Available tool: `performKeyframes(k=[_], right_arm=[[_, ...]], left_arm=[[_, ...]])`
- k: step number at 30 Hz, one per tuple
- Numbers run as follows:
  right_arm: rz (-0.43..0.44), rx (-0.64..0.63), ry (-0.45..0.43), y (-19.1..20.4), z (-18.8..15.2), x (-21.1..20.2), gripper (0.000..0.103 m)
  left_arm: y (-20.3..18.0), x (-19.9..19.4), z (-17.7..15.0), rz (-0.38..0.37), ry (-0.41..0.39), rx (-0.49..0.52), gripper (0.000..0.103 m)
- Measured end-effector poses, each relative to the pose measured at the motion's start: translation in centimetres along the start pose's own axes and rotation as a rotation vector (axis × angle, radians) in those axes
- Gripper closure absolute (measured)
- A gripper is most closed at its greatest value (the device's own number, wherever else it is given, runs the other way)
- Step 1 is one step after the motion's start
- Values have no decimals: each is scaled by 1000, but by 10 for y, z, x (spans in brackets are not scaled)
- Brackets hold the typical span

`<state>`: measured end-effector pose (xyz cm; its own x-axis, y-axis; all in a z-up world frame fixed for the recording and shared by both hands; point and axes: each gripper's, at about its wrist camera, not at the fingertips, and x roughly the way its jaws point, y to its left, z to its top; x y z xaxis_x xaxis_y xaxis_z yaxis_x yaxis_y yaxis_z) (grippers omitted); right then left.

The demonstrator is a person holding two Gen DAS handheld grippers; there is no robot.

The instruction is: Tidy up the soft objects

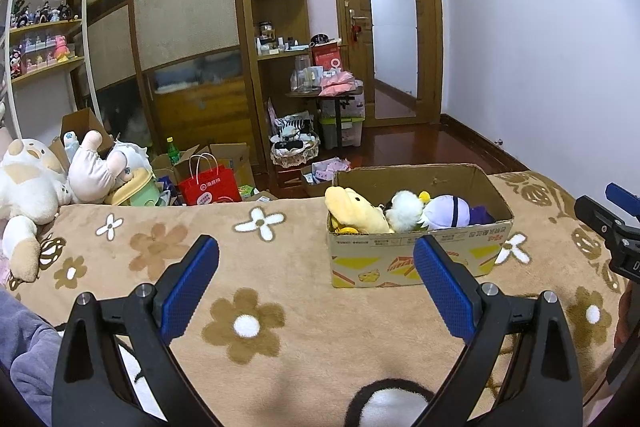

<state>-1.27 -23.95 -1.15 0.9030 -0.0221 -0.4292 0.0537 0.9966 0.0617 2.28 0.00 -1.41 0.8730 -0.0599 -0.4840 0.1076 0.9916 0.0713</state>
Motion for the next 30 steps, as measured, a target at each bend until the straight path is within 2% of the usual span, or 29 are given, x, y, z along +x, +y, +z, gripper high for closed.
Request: performKeyframes(k=[30], right_arm=[[-13, 0, -3, -3, 1, 1, 0]], left_arm=[[2, -4, 0, 6, -1, 4, 6]])
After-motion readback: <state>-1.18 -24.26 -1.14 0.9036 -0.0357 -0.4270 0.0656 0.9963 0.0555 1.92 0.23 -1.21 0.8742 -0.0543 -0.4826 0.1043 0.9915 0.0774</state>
